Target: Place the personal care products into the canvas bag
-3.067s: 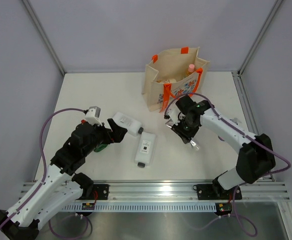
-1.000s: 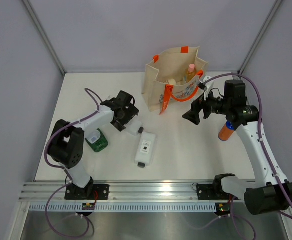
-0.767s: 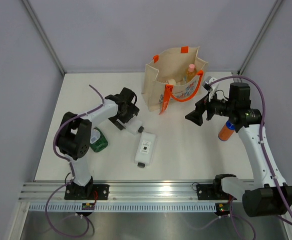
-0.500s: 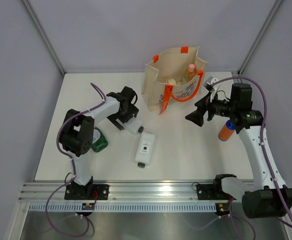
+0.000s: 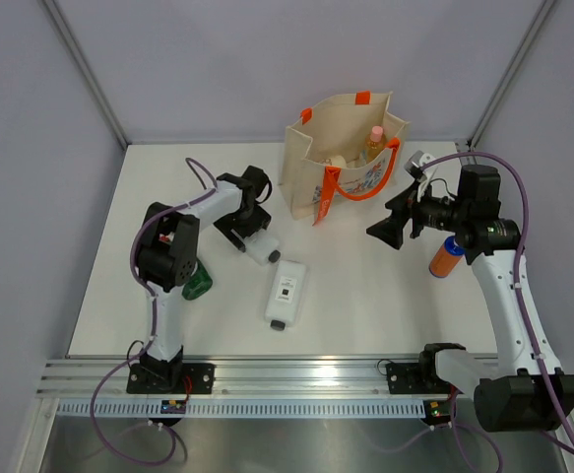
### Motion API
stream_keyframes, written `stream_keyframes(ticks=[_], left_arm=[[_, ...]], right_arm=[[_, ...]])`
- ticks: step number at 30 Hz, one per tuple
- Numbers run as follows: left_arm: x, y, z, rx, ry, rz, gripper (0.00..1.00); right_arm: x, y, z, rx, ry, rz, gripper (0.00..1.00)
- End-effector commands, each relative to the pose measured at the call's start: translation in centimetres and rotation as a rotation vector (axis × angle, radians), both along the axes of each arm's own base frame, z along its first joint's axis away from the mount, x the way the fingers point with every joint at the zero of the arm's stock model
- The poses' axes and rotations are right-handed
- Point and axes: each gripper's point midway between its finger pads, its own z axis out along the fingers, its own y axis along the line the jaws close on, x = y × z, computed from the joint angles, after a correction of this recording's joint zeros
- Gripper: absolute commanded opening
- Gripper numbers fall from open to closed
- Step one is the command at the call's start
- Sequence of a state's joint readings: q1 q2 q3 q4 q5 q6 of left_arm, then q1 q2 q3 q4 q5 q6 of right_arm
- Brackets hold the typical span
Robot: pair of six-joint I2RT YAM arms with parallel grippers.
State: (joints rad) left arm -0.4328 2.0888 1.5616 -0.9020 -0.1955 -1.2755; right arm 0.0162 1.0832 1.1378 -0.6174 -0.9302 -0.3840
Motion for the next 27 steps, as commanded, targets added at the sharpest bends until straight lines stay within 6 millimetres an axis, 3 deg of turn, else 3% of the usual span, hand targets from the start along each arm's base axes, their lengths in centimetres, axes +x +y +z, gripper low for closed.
stream_keyframes(ticks=[1, 4, 5, 6, 8, 11, 12, 13, 16, 17, 20, 21, 23, 24, 26, 27], left_arm=[[0.5, 0.6, 0.6, -0.012, -0.04, -0.01, 0.71], [1.1, 0.4, 1.8, -0.031, -0.122, -0.085, 0.36], [1.4, 0.4, 2.5, -0.028, -0.154, -0.143, 0.18], [2.3, 0.1, 4.5, -0.042, -0.237, -0.173, 0.13], [2.1, 0.4, 5.9, -0.016, -0.289, -0.294, 0.05], [2.5, -0.5, 11.0, -0.01, -0.472, -0.52, 0.0], [3.0, -2.0, 13.3, -0.05, -0.578, -0.606, 0.0], [2.6, -2.4, 16.8, -0.058, -0.682, -0.665, 0.0], [1.9, -5.2, 23.7, 0.008, -0.945, -0.936, 0.0], [0.8, -6.8, 27.5, 0.049, -1.068, -1.067, 0.0], [-0.6, -9.7, 33.7, 0.129, -1.306, -1.286, 0.0], [-0.8, -10.7, 36.9, 0.154, -1.419, -1.331, 0.0], [-1.1, -11.9, 39.9, 0.205, -1.544, -1.426, 0.0], [-0.6, -12.7, 42.9, 0.221, -1.651, -1.415, 0.0], [0.2, -14.0, 45.3, 0.234, -1.736, -1.434, 0.0], [1.5, -15.5, 47.1, 0.236, -1.798, -1.434, 0.0]], right_arm=[[-0.4, 0.2, 1.3, 0.025, -0.042, 0.017, 1.0], [-0.5, 0.2, 1.4, 0.028, -0.042, 0.019, 1.0], [-0.2, -0.5, 1.5, 0.028, -0.047, -0.009, 0.99], [-0.2, -0.6, 1.5, 0.031, -0.048, -0.013, 1.0], [-0.1, -1.0, 1.7, 0.038, -0.052, -0.023, 0.99], [-0.2, -1.6, 2.2, 0.045, -0.065, -0.042, 1.0], [-0.1, -1.7, 2.2, 0.047, -0.064, -0.047, 0.99], [-0.1, -1.9, 2.2, 0.048, -0.066, -0.054, 0.99], [0.1, -2.5, 2.3, 0.052, -0.067, -0.073, 1.0], [0.1, -2.5, 2.2, 0.055, -0.067, -0.07, 1.0], [0.2, -2.7, 2.0, 0.06, -0.059, -0.072, 0.99], [0.3, -2.8, 2.0, 0.062, -0.061, -0.072, 1.0], [0.3, -2.9, 2.0, 0.067, -0.058, -0.072, 0.99], [0.4, -2.9, 1.9, 0.071, -0.053, -0.075, 0.99], [0.5, -3.3, 1.9, 0.073, -0.053, -0.085, 1.0], [0.5, -3.4, 2.0, 0.077, -0.053, -0.09, 1.0]])
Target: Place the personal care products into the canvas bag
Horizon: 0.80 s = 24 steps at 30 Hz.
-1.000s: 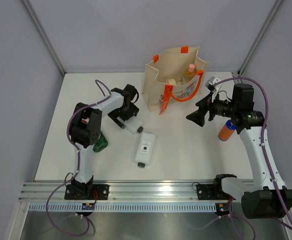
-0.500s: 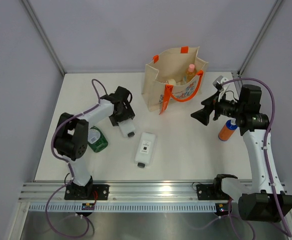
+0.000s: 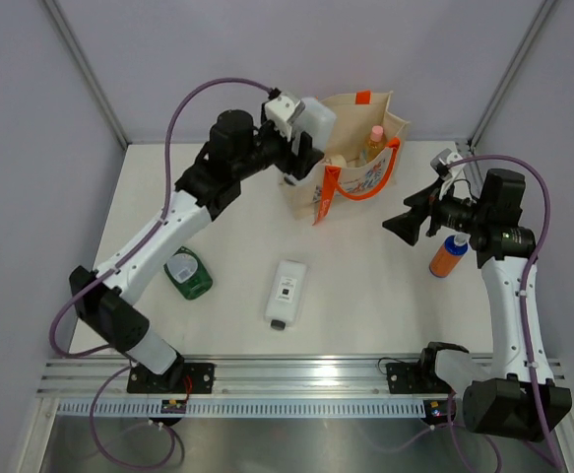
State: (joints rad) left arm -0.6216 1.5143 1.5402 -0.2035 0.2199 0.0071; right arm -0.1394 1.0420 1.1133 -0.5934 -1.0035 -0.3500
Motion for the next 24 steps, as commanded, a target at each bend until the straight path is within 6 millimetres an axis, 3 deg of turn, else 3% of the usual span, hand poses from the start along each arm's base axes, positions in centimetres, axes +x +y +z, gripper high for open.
stream_keyframes(ticks=[1, 2, 3, 4, 6, 7, 9, 10, 12, 16, 17, 18, 20, 21, 24], left_arm=[[2.8, -3.0, 13.8, -0.157, -0.489, -0.11, 0.0], [3.5, -3.9, 14.4, -0.172, -0.506, -0.119, 0.0], [6.1, -5.6, 12.3, -0.16, -0.483, -0.118, 0.0], [6.5, -5.8, 15.6, -0.203, -0.545, -0.11, 0.0], [8.6, -7.0, 15.4, -0.222, -0.542, -0.089, 0.0], [10.3, -8.1, 14.2, -0.22, -0.542, -0.086, 0.0], [11.7, -8.8, 13.4, -0.246, -0.562, -0.069, 0.0], [12.8, -9.4, 11.6, -0.246, -0.538, -0.061, 0.02], [13.7, -9.7, 10.5, -0.25, -0.535, -0.045, 0.03], [15.4, -10.1, 7.2, -0.203, -0.486, -0.009, 0.18], [15.7, -10.0, 6.1, -0.183, -0.464, 0.007, 0.26], [16.0, -9.9, 5.3, -0.171, -0.451, 0.016, 0.4], [16.3, -9.5, 4.6, -0.161, -0.436, 0.048, 0.52], [16.5, -9.4, 3.7, -0.151, -0.42, 0.056, 0.63], [16.6, -9.3, 3.3, -0.148, -0.394, 0.07, 0.69]], right_arm=[[0.2, -0.5, 1.0, 0.027, -0.037, 0.001, 0.99], [0.2, -0.6, 1.0, 0.033, -0.034, -0.003, 1.0], [0.2, -0.8, 1.1, 0.038, -0.031, -0.008, 1.0], [0.1, -0.8, 1.2, 0.048, -0.034, -0.003, 1.0], [0.1, -1.3, 1.4, 0.061, -0.032, -0.017, 0.99], [0.1, -1.5, 1.4, 0.068, -0.031, -0.017, 1.0], [0.2, -1.8, 1.4, 0.07, -0.032, -0.029, 0.99], [0.2, -1.8, 1.4, 0.071, -0.031, -0.029, 1.0], [0.3, -1.9, 1.3, 0.069, -0.027, -0.036, 0.99], [0.4, -2.0, 1.1, 0.067, -0.022, -0.038, 0.99], [0.5, -2.1, 1.0, 0.067, -0.021, -0.038, 0.99], [0.5, -2.1, 1.0, 0.067, -0.018, -0.036, 0.99], [0.6, -2.1, 0.8, 0.067, -0.012, -0.037, 1.0], [0.6, -2.1, 0.8, 0.068, -0.013, -0.036, 0.99], [0.7, -2.2, 0.6, 0.062, -0.011, -0.04, 0.99]])
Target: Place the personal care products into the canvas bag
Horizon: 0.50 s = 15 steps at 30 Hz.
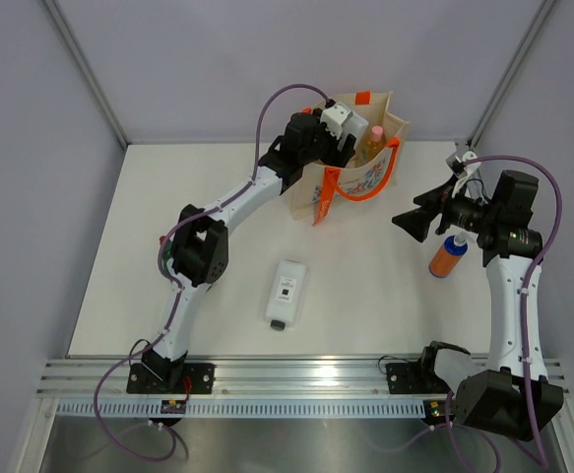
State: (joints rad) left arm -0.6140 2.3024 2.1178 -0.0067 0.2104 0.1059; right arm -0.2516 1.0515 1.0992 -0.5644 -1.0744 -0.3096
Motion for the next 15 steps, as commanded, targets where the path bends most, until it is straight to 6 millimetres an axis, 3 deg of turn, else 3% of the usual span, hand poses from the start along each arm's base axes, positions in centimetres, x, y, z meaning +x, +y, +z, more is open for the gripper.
stream_keyframes(ticks=[1, 3, 6, 13, 15], left_arm=[[-0.4, 1.5, 15.5, -0.226, -0.327, 0.049, 0.89], [-0.6, 1.6, 15.8, -0.228, -0.321, 0.052, 0.98], [-0.7, 1.9, 16.3, -0.232, -0.318, 0.065, 0.99], [-1.4, 4.2, 20.4, -0.286, -0.34, 0.101, 0.99], [-1.8, 4.6, 20.7, -0.292, -0.332, 0.099, 0.99]], right_arm=[[0.1, 0.0, 0.4, 0.002, -0.03, 0.018, 1.0], [0.1, -0.1, 0.3, 0.002, -0.028, 0.015, 0.99], [0.0, -0.2, 0.3, -0.008, -0.036, 0.024, 1.0], [-0.4, -0.6, -0.2, -0.023, -0.048, 0.031, 1.0], [-0.4, -0.8, -0.3, -0.032, -0.054, 0.029, 0.99]])
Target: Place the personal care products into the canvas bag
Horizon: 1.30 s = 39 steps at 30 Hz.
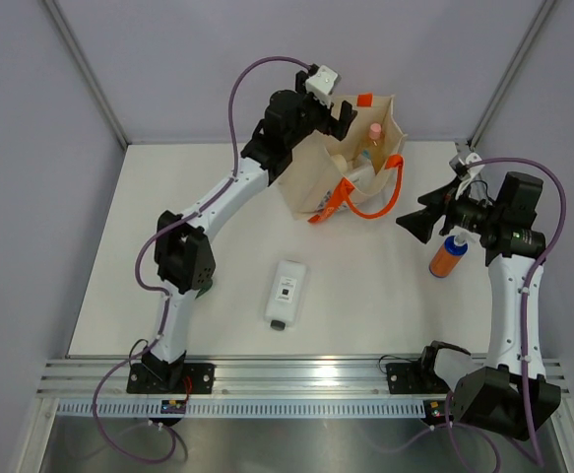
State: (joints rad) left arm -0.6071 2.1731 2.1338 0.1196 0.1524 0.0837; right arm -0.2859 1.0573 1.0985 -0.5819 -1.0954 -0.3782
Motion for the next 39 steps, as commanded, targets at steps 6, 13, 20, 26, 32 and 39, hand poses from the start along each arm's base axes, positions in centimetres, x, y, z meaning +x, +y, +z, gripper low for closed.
stream_keyframes(ticks=[6, 13, 20, 26, 32, 39], left_arm=[[-4.1, 4.7, 12.3, -0.161, -0.119, 0.001, 0.99], [-12.0, 9.0, 15.8, -0.159, 0.004, -0.056, 0.99], [-22.5, 15.9, 11.4, -0.128, 0.127, -0.06, 0.99], [-29.8, 20.2, 4.7, -0.105, 0.21, -0.045, 0.99], [-33.0, 21.6, -1.7, -0.073, 0.283, -0.061, 0.99], [-33.3, 21.2, -7.0, -0.024, 0.379, -0.079, 0.99]], right_arm=[[-0.8, 0.1, -0.4, -0.024, -0.049, 0.045, 0.99], [-0.8, -0.4, -1.3, -0.072, -0.051, 0.036, 1.0], [-1.9, -2.5, 0.2, -0.245, -0.029, -0.081, 0.99], [-3.7, -4.9, 1.1, -0.371, 0.074, -0.213, 0.99], [-4.8, -8.3, -2.1, -0.534, 0.269, -0.283, 0.99], [-2.5, -13.4, -6.4, -0.741, 0.387, -0.504, 1.0]])
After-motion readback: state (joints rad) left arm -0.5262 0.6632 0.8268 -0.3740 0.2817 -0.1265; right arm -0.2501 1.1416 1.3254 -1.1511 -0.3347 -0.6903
